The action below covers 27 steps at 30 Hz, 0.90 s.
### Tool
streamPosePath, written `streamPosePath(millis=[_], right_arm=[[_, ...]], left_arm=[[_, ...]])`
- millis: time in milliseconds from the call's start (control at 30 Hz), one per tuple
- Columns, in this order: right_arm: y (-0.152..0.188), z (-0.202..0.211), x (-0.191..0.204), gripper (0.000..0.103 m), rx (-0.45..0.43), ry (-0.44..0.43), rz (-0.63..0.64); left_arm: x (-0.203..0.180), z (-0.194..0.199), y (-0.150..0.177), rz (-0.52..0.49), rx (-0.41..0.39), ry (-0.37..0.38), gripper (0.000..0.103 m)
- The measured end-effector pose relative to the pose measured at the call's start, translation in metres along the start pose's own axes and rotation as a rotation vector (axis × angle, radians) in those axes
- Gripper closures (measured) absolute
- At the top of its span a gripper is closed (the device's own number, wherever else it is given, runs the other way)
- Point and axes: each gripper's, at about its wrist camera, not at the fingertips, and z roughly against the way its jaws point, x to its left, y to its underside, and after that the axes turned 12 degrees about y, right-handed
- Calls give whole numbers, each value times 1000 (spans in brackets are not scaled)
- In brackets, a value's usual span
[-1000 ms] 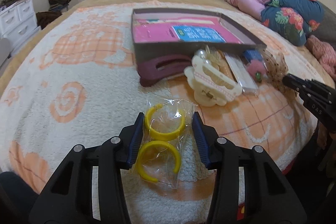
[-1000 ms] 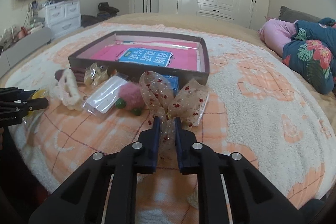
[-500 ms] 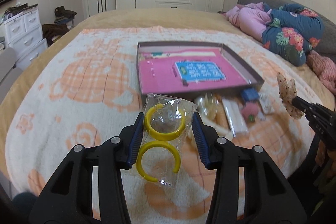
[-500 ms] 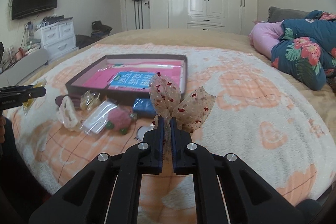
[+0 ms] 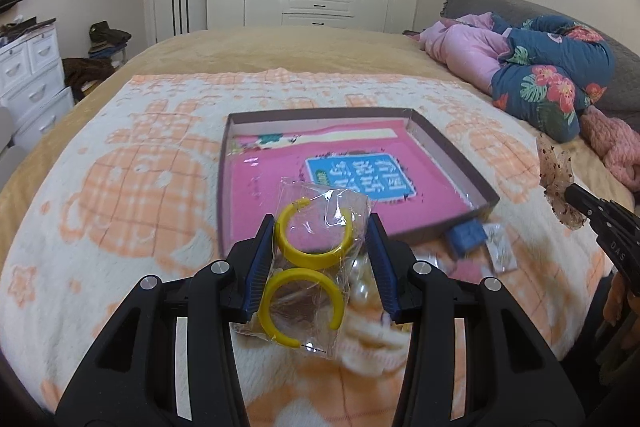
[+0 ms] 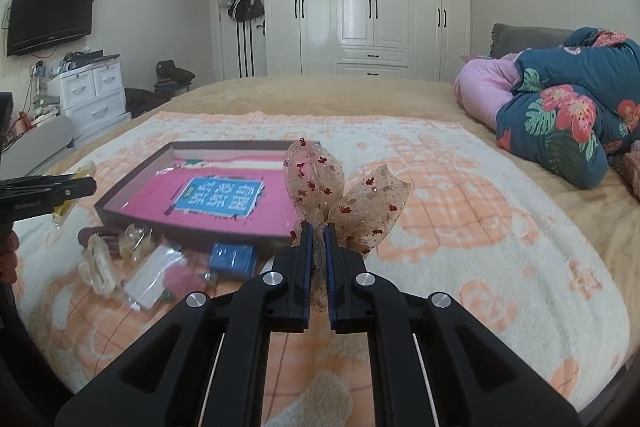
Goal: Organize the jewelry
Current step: 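Carry the bangles and bow into the pink tray and open both tools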
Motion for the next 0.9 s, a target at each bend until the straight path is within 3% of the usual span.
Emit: streamPosePath(millis=[400,533,900], right_arm=[[-32,-20,10,97,-24,-19,5],[-42,-30,23,97,-30,-45,20],[-62,-80,66,97,44,-93,56]], left_arm=[[15,-31,-28,51,-3,11,66],[26,-43,-32,62,6,-16,66],[55,-73,-34,93,38,-45,66]])
